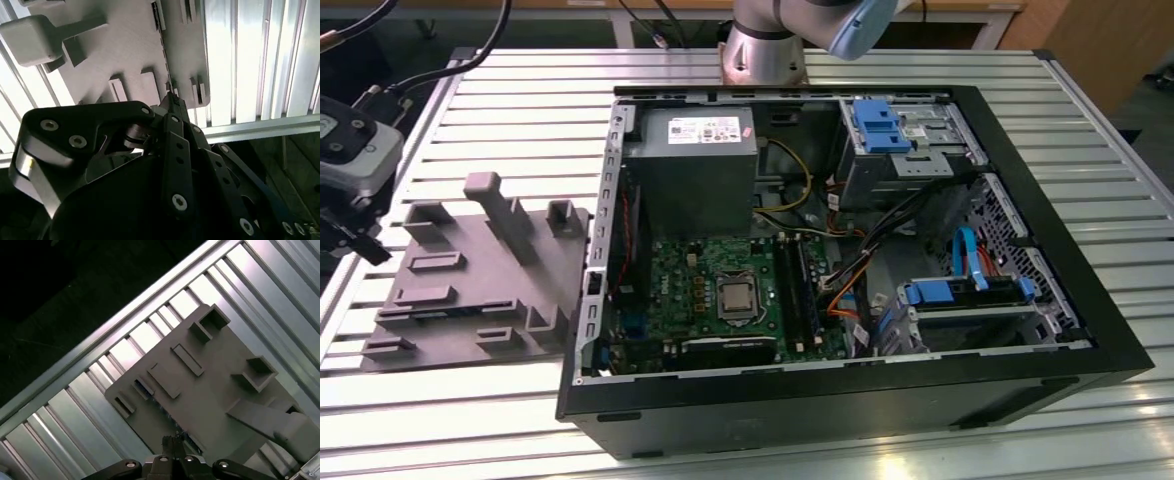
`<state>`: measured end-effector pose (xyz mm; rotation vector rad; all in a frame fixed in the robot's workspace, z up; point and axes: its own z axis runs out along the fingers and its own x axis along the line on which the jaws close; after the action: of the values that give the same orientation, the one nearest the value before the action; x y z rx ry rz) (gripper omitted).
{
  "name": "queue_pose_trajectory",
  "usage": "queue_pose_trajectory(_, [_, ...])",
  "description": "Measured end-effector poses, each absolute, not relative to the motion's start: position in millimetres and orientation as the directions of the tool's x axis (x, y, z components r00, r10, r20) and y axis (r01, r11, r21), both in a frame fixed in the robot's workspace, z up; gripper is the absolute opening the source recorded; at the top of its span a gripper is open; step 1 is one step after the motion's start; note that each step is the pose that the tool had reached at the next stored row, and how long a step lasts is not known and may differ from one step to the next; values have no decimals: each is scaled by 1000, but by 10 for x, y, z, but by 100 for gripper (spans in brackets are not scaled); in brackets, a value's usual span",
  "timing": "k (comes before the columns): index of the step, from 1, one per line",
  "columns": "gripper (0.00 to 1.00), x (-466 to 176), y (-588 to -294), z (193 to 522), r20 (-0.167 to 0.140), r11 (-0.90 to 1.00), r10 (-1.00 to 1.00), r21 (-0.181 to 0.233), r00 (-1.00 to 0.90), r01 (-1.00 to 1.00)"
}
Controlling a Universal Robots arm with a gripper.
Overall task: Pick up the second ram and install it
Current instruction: 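Pick up the second ram and move it above second insertion slot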
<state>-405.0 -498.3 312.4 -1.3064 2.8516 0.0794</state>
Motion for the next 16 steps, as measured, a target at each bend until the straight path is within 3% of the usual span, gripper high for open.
queue_pose_trajectory(16, [11,-4050,-4983,3119,-25,468,-883,44,-469,-883])
